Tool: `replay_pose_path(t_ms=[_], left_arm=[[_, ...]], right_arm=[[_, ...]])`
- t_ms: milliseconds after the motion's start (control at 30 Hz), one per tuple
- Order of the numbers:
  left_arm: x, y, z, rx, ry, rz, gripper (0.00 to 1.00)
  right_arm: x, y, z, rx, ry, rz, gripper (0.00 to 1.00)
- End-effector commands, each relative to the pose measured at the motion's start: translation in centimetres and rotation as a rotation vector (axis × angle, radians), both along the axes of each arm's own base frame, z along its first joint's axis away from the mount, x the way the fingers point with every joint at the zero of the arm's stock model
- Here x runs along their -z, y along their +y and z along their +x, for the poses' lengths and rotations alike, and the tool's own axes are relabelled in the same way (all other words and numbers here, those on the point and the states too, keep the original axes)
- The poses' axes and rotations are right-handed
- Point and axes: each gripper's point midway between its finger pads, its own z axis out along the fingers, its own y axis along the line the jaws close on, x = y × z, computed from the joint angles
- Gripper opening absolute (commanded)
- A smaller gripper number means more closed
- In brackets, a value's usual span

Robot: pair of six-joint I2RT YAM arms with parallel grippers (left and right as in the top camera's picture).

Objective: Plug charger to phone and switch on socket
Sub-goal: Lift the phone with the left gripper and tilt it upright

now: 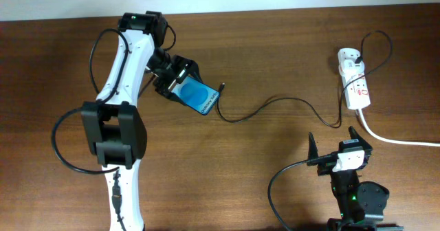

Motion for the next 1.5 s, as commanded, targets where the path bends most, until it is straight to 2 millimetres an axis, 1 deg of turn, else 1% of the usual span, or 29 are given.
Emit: replay_pose_path(t_ms=[0, 100, 233, 333, 467, 567, 767, 933, 1100, 1200, 1467], left_arm=[[-3.2, -2.3, 0.2, -0.045, 0.018, -0.229, 0.00], [-4.8, -3.1, 0.0, -0.046, 0.029, -0.355, 0.00], [-7.0, -3.7, 0.2, -0.057, 0.022, -0.510, 0.00], [-7.8, -3.2, 0.5, -0.094, 0.036, -0.558, 0.00], [-9.8, -2.7, 1.5, -0.152, 0.034, -0.681, 0.00], [-9.8, -2.2, 1.7, -0.163, 0.030, -0.683, 0.00], [-10.3, -2.4, 1.8, -0.170, 0.032, -0.712, 0.00], [-10.2, -2.4, 1.8, -0.169, 0.031, -0.710, 0.00], [-9.5, -2.1, 1.6, -0.160, 0.029, -0.667, 0.00], [-8.0, -1.4, 1.3, -0.139, 0.025, -0.567, 0.00], [-7.6, -1.2, 1.2, -0.136, 0.028, -0.540, 0.00]], right_arm=[[0.3, 0.0, 0.0, 0.002, 0.008, 0.013, 0.98], [0.3, 0.0, 0.0, 0.002, 0.008, 0.013, 0.98], [0.3, 0.0, 0.0, 0.002, 0.008, 0.013, 0.98], [0.3, 0.0, 0.0, 0.002, 0.008, 0.013, 0.98], [0.3, 0.0, 0.0, 0.002, 0.008, 0.013, 0.98], [0.3, 0.0, 0.0, 0.002, 0.008, 0.013, 0.98], [0.3, 0.0, 0.0, 0.002, 0.008, 0.013, 0.98], [0.3, 0.0, 0.0, 0.002, 0.008, 0.013, 0.98], [0.3, 0.0, 0.0, 0.002, 0.008, 0.013, 0.98], [0.3, 0.0, 0.0, 0.002, 0.008, 0.013, 0.98], [0.3, 0.0, 0.0, 0.002, 0.007, 0.012, 0.98]])
